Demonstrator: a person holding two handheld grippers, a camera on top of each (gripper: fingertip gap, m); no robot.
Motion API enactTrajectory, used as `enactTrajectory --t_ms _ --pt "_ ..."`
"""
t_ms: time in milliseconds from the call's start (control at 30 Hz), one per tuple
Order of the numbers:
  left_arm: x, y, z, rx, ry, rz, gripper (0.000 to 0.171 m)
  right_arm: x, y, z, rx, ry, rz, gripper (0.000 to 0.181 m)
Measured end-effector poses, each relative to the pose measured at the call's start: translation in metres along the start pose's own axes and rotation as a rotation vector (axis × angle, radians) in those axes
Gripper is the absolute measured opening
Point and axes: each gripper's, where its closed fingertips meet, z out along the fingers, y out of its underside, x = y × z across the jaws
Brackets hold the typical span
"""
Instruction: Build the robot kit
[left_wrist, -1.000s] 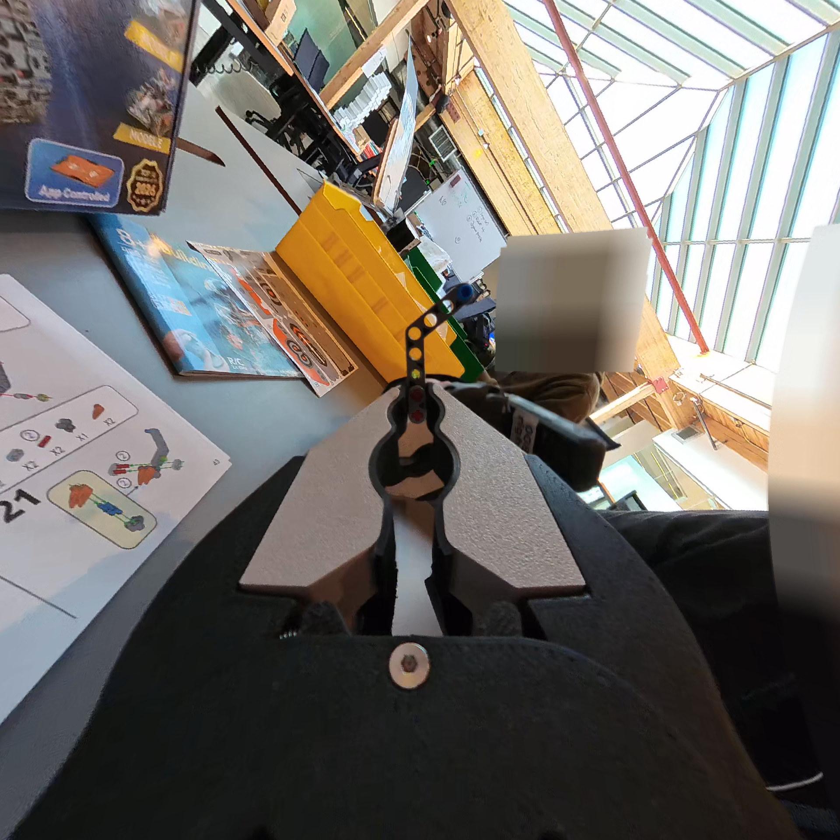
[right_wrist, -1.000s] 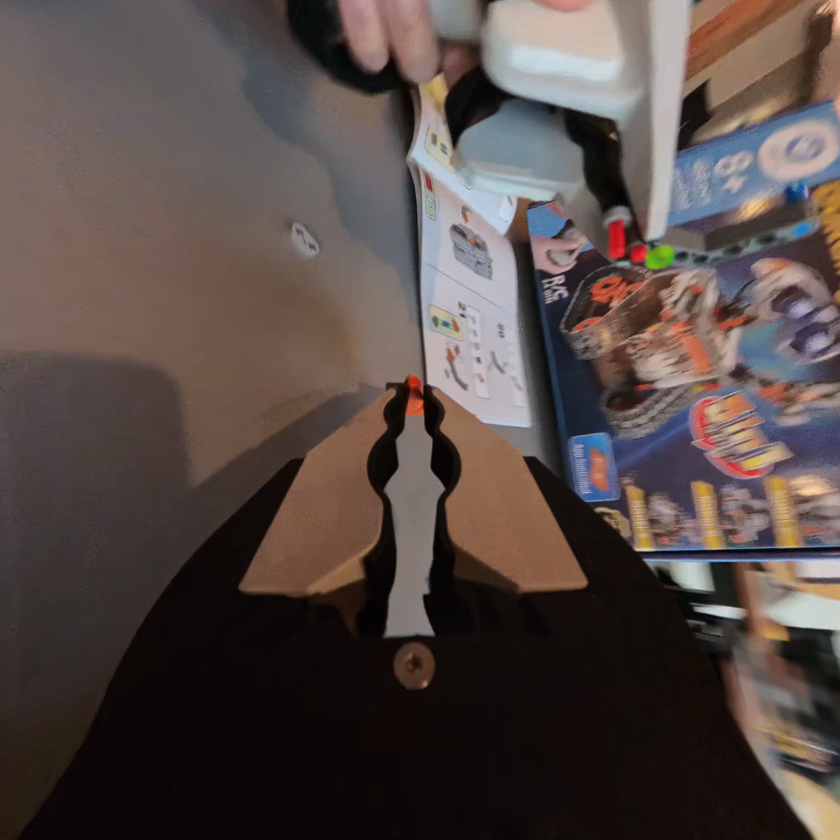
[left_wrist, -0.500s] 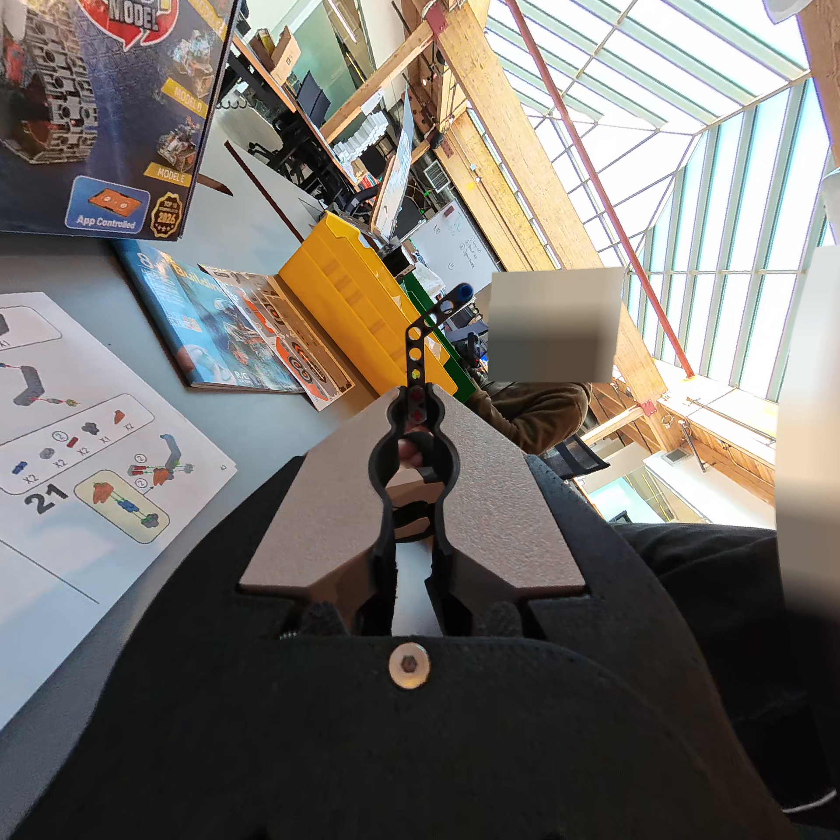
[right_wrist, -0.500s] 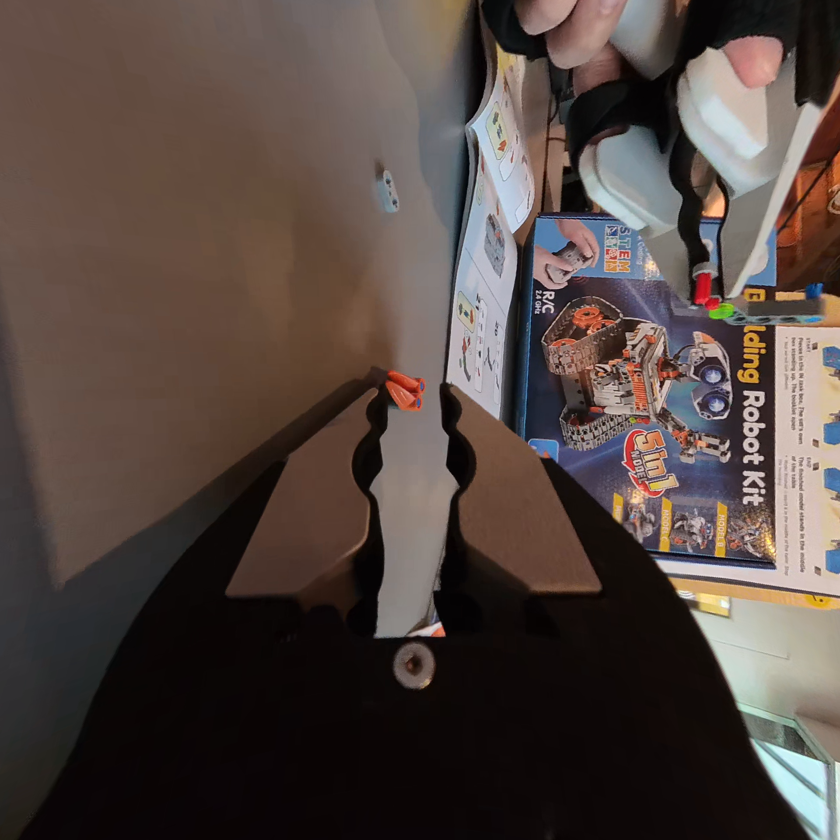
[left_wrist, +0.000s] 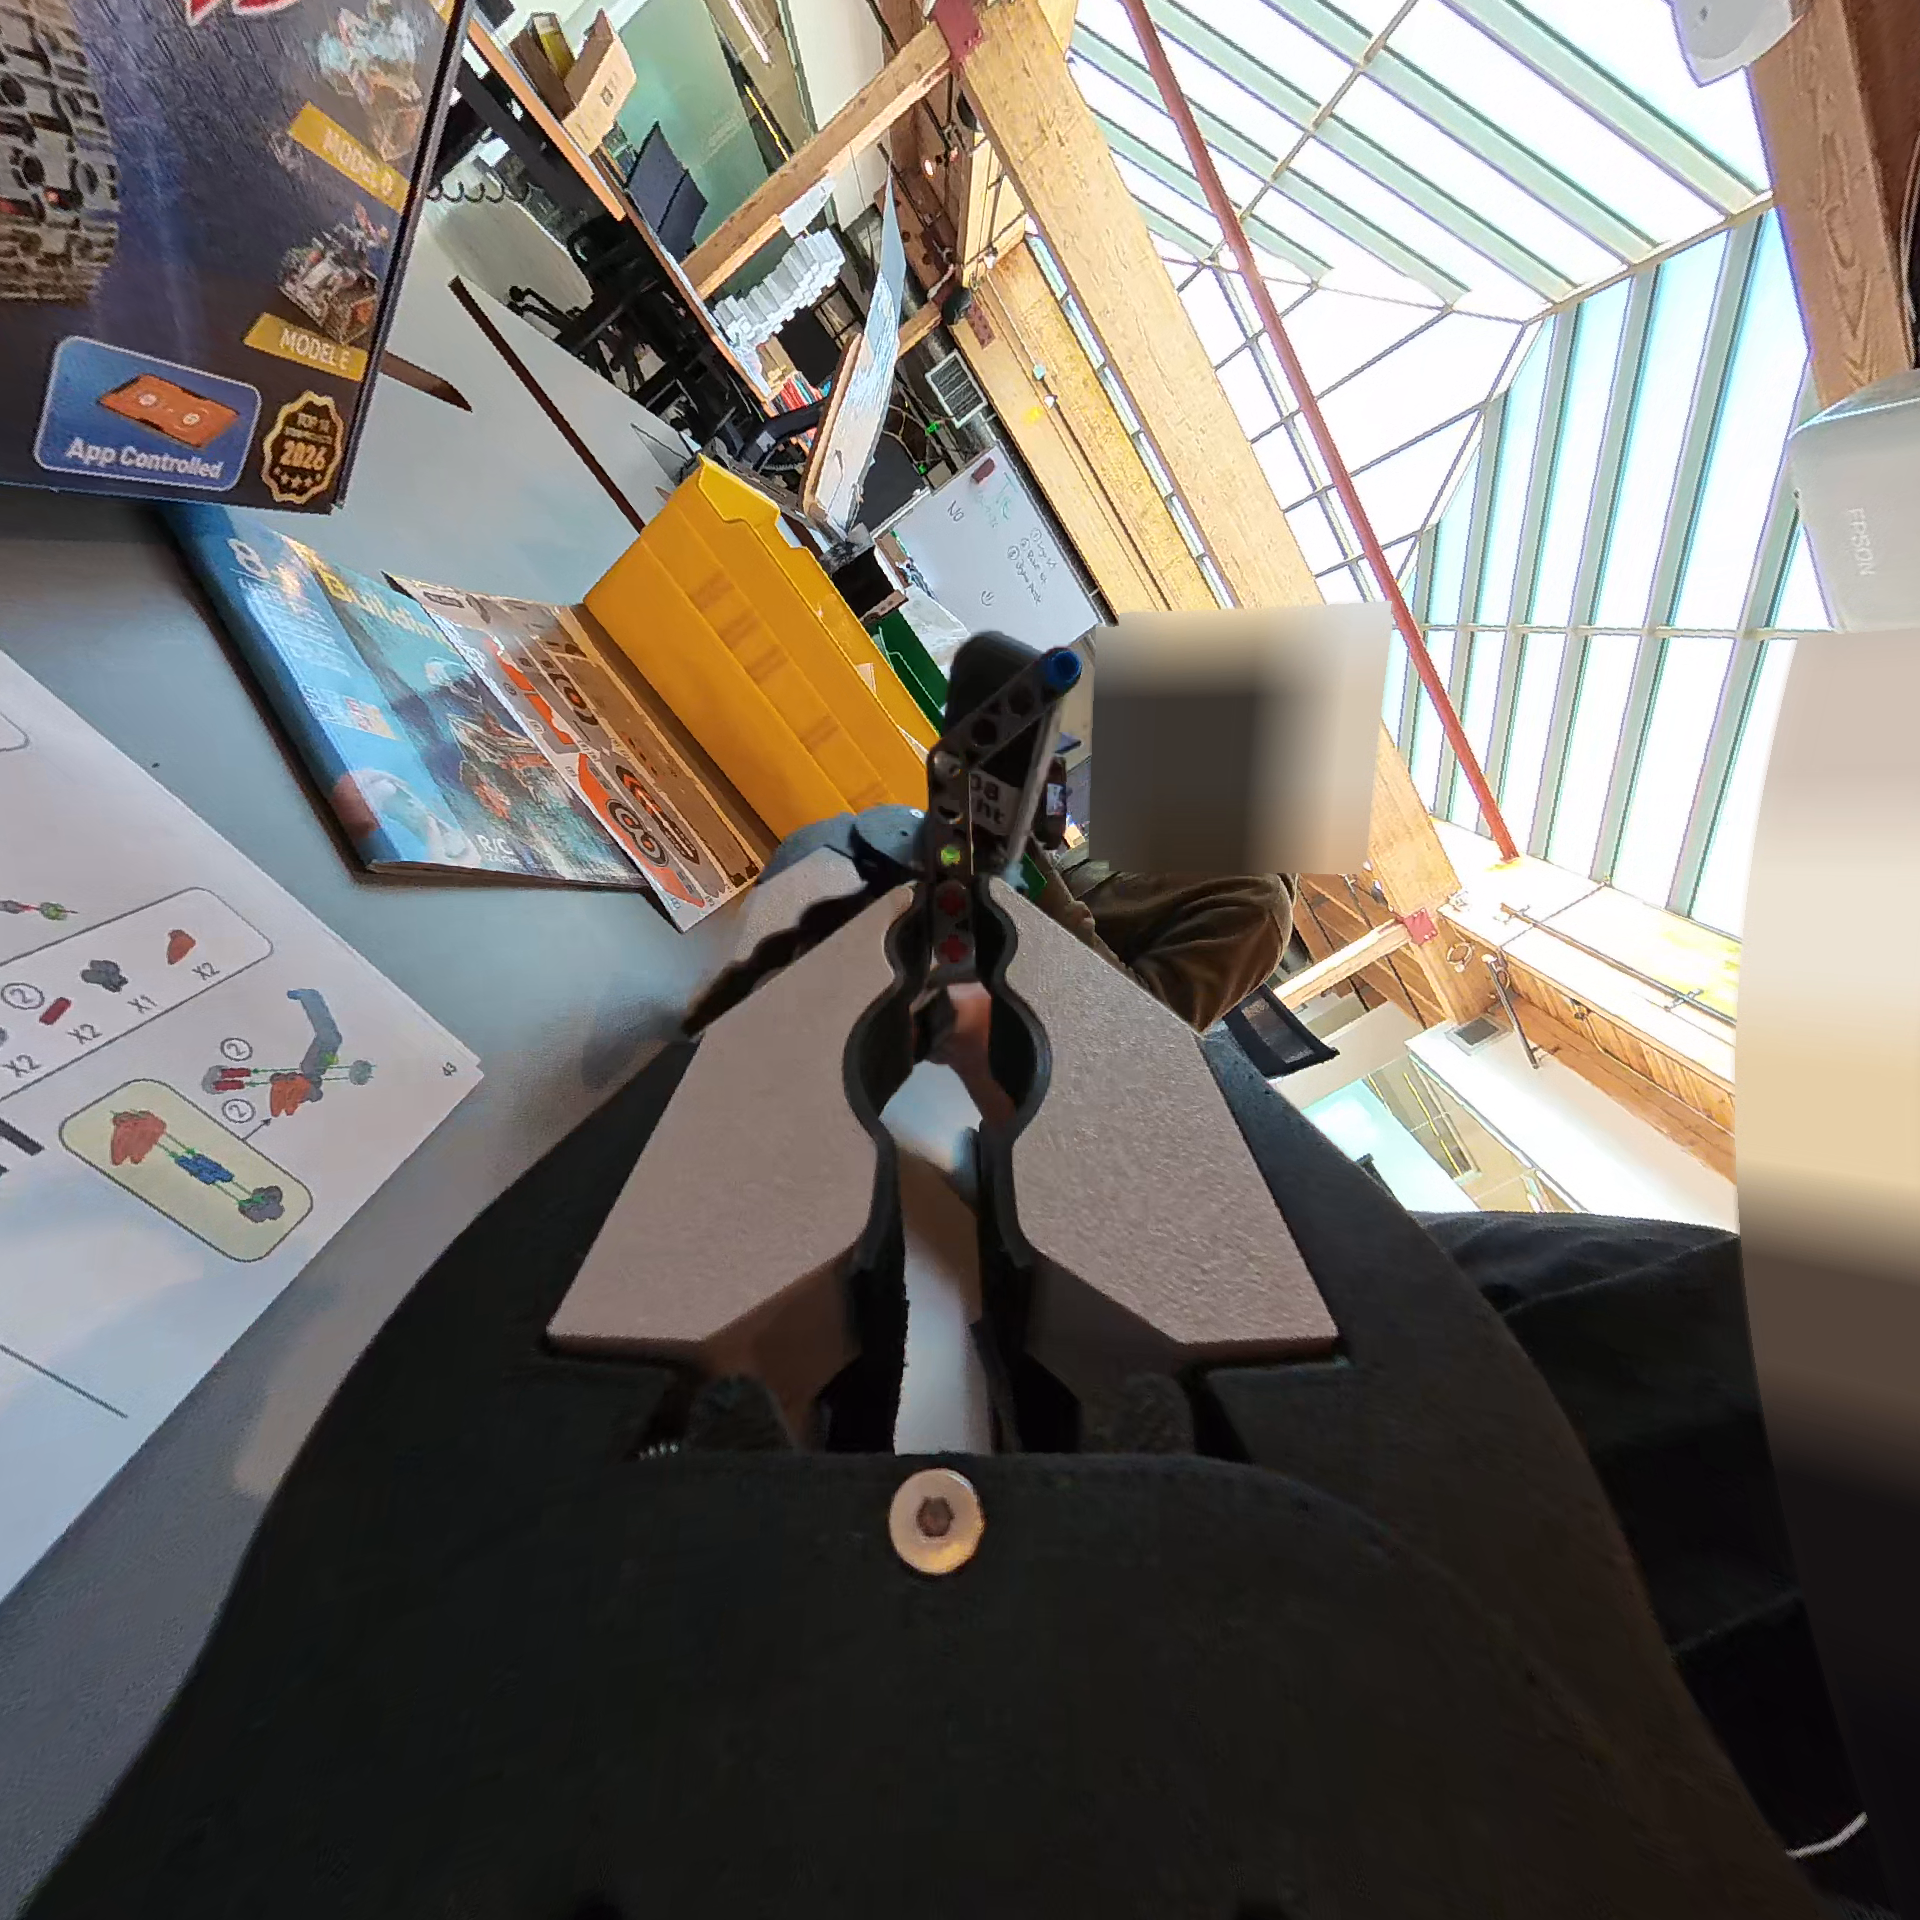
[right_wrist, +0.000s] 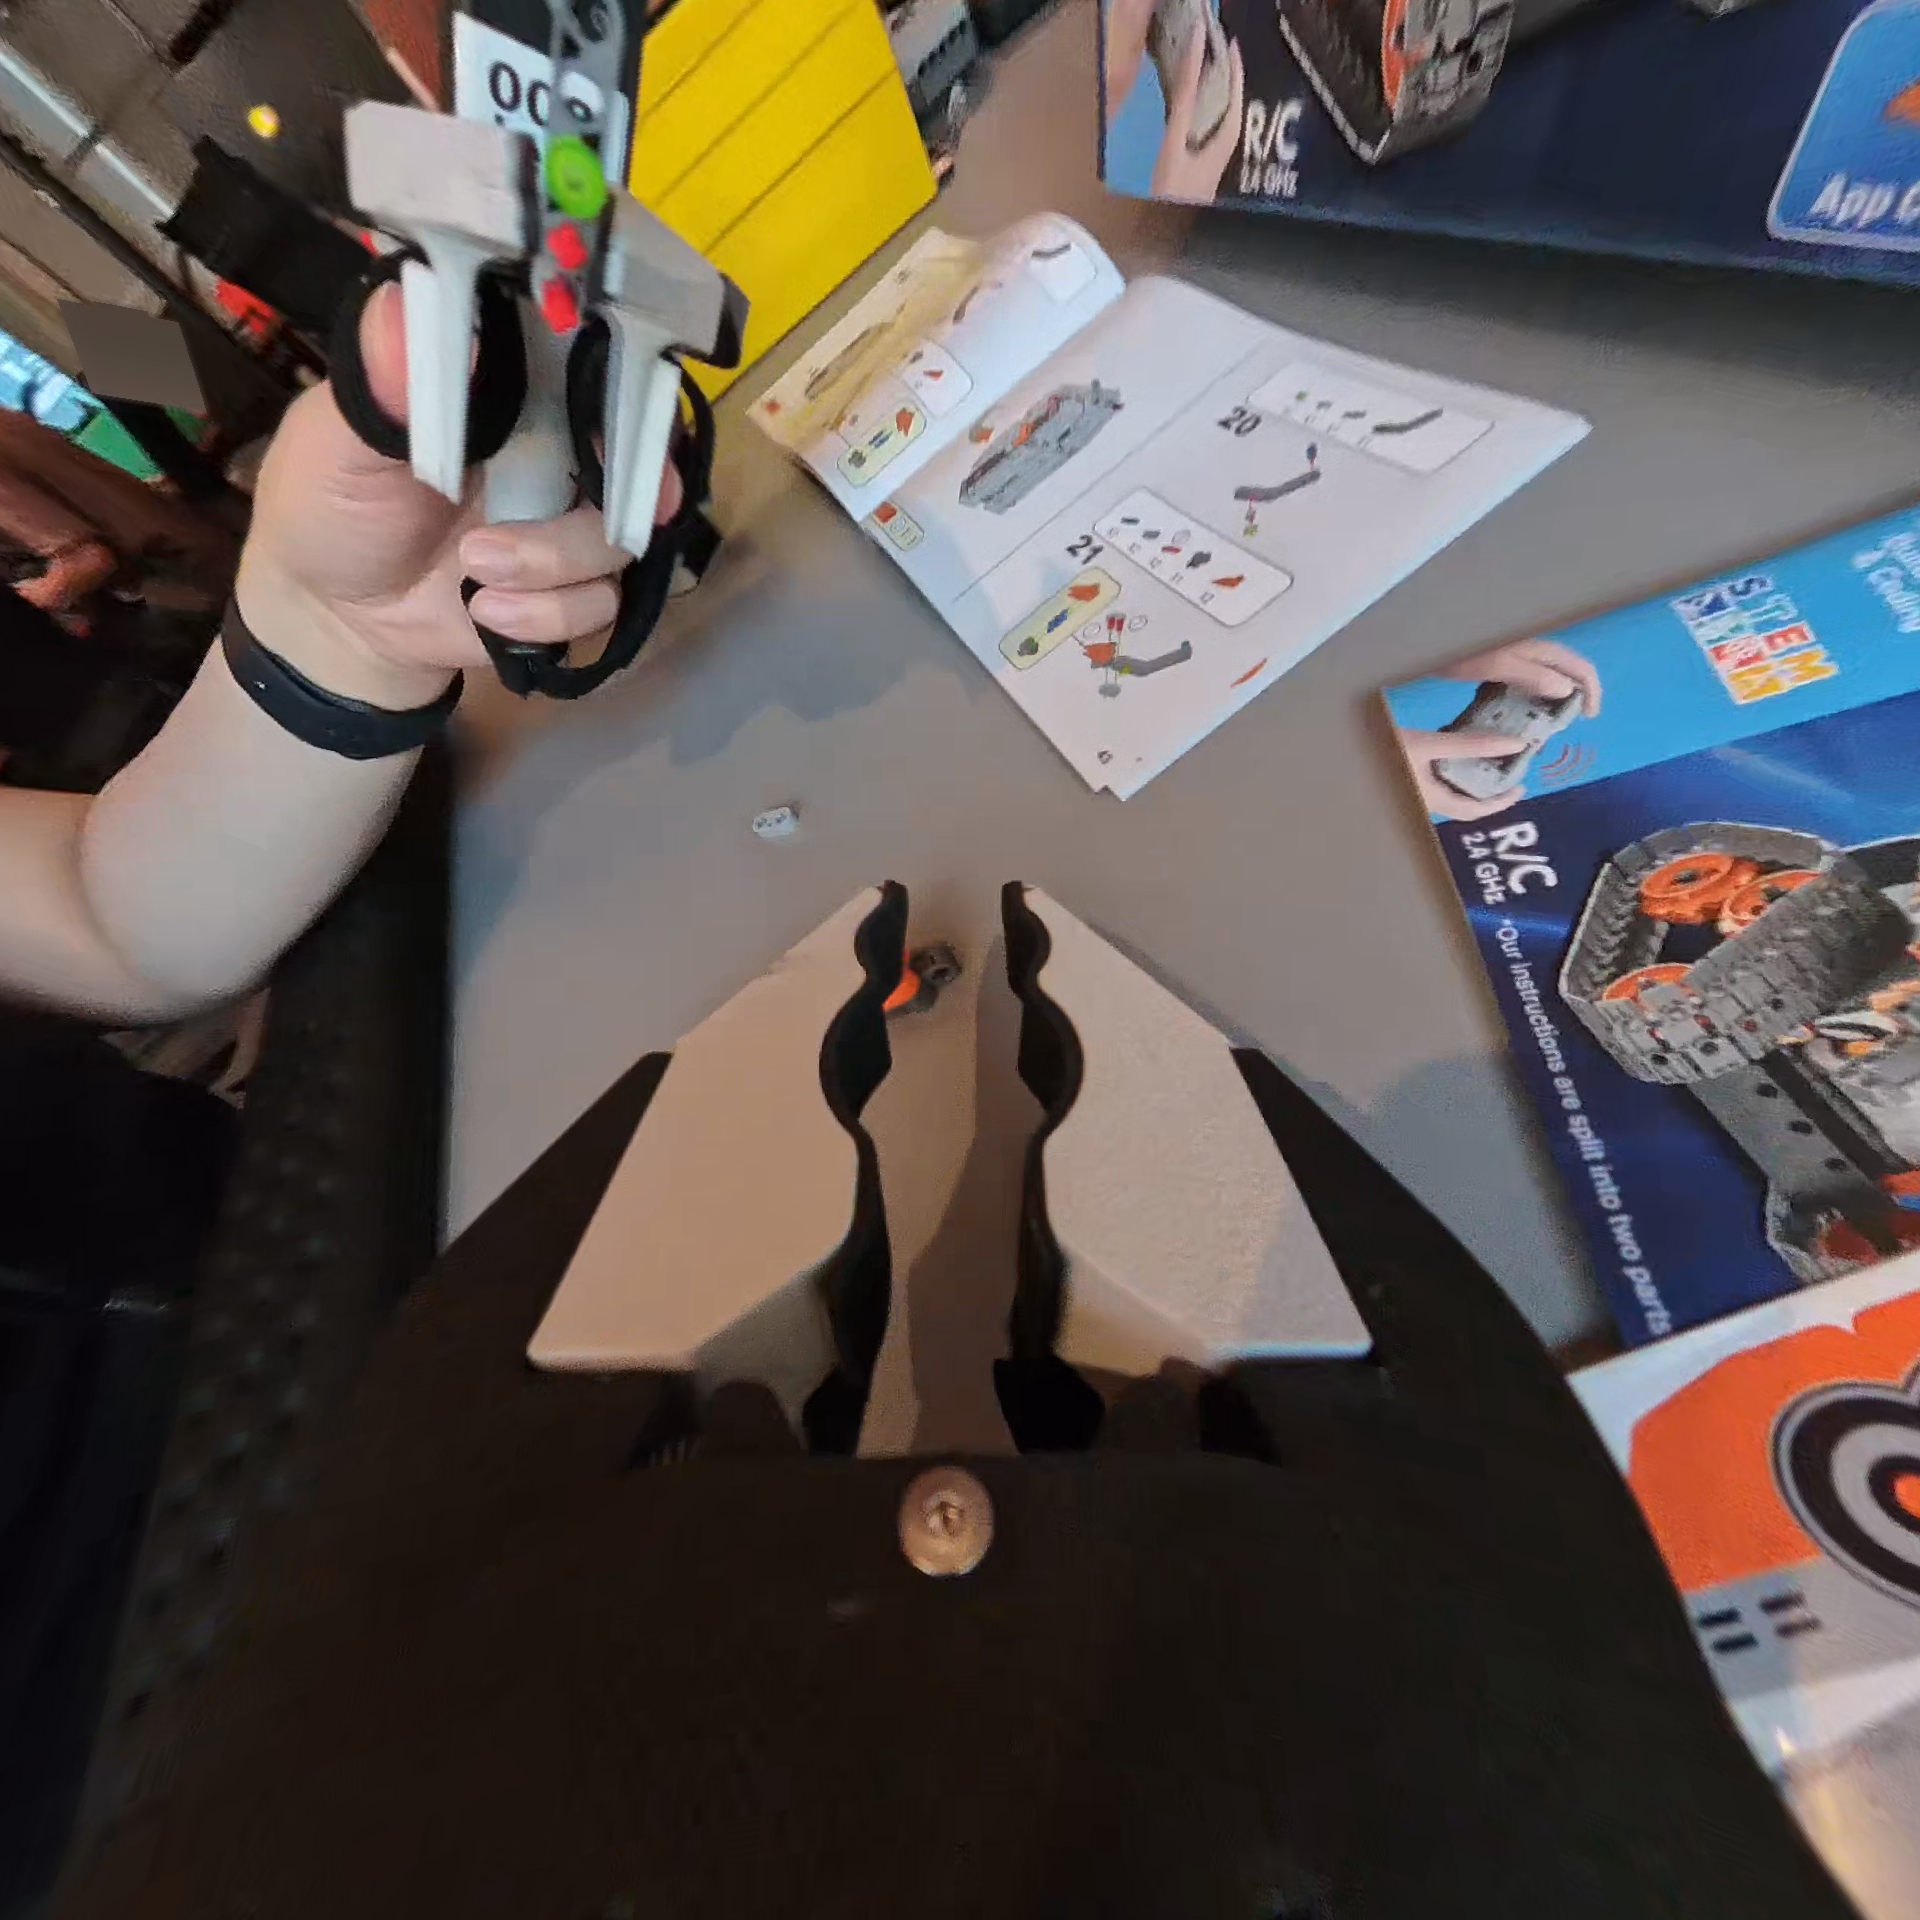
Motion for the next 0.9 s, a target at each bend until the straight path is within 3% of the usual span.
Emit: enactTrajectory --t_ms 167,333,500,900 --pt "-0.001 0.001 0.000 -0.006 -0.001 -0.005 0.005 -0.001 0.021 0.011 -0.151 -0.064 0.032 0.031" --pt "-0.002 0.000 -0.001 -0.005 -0.004 -0.007 0.005 -0.013 0.024 0.018 -0.173 -0.088 0.003 0.033" --pt "-0.003 0.004 0.001 -0.017 -0.001 -0.013 0.005 -0.014 0.029 0.021 -0.201 -0.062 -0.054 0.022" --pt "-0.004 0.005 0.002 -0.024 -0.001 -0.018 0.005 -0.021 0.038 0.020 -0.223 -0.038 -0.192 0.024"
